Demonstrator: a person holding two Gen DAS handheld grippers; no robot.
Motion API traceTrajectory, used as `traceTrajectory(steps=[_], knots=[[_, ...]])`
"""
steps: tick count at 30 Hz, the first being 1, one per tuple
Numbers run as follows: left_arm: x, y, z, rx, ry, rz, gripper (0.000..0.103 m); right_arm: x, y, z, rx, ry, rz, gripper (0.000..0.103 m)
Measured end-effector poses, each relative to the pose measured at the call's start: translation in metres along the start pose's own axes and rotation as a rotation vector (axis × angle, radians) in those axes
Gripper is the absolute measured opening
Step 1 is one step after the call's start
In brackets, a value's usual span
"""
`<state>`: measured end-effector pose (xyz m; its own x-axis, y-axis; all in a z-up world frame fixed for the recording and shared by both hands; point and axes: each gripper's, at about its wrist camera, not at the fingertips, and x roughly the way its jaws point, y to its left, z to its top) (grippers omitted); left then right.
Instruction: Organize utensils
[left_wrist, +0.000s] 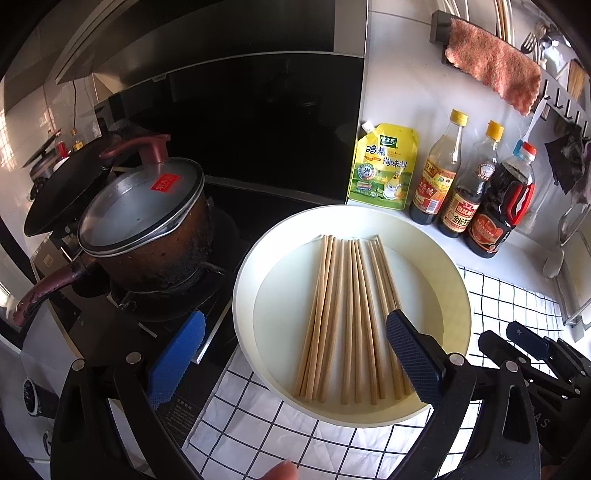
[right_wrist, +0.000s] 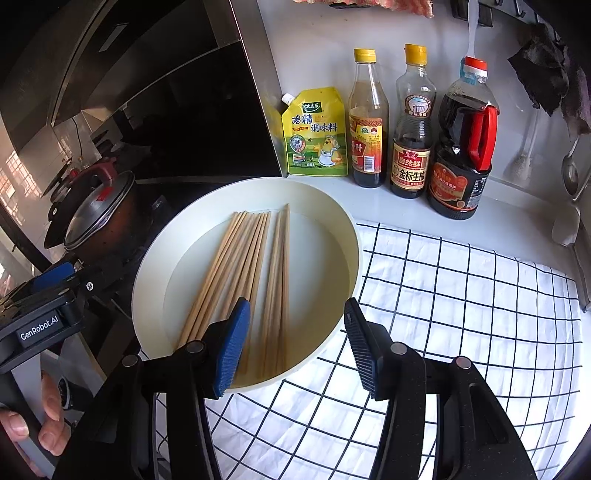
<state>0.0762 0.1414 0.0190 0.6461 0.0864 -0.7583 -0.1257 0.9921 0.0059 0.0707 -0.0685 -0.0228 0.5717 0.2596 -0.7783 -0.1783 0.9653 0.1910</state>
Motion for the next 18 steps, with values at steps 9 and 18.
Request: traceTrajectory(steps=[9, 18], knots=[[-0.0005, -0.0011, -0.0008, -0.002, 0.002, -0.004, 0.097, -0.0004, -0.0004, -0.0011, 0.000, 0.002, 0.002, 0.051], [-0.0002, -0.0014, -0.0013, -0.001, 0.003, -0.007, 0.097, -0.0001, -0.0004, -0.0016, 0.001, 0.003, 0.001, 0.051]])
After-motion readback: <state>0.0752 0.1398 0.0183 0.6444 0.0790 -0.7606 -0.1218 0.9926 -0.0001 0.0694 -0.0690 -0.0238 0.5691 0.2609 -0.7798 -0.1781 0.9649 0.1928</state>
